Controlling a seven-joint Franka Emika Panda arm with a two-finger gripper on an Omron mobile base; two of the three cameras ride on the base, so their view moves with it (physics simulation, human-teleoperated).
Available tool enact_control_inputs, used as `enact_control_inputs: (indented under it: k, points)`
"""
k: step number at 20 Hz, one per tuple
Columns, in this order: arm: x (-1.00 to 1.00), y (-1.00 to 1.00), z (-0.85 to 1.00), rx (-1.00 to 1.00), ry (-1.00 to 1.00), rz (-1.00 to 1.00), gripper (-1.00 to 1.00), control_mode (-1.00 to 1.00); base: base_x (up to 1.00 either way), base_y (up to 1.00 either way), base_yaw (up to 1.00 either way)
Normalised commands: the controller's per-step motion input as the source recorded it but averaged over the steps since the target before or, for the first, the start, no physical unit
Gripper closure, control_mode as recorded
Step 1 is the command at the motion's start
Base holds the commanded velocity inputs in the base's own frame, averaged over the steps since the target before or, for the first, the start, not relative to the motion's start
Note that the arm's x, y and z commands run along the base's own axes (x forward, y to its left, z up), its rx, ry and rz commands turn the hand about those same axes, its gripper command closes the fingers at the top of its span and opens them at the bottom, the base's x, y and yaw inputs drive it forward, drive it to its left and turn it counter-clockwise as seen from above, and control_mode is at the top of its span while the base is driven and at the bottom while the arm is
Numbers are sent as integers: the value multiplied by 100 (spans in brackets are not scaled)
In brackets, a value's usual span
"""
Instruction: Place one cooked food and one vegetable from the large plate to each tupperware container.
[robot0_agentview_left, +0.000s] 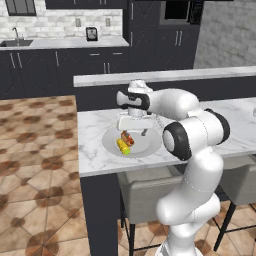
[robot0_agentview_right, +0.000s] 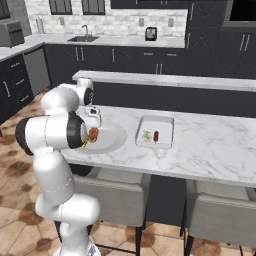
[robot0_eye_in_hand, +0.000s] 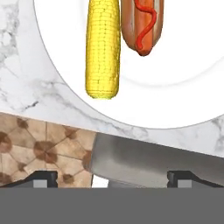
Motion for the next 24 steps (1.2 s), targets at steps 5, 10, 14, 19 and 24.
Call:
enact_control_inputs:
  k: [5, 10, 14, 19, 24]
  points:
    - [34, 31, -45, -1, -8, -10, -100, -100, 0, 0, 0]
    - [32, -9, -44, -1, 0, -1, -100, -100, 0, 0, 0]
    - [8, 22, -15, -1, -1, 0, -100, -100, 0, 0, 0]
    - [10, 41, -32, -1, -5, 0, -100, -100, 0, 0, 0]
    - [0, -4, -33, -4, -1, -4, -100, -100, 0, 0, 0]
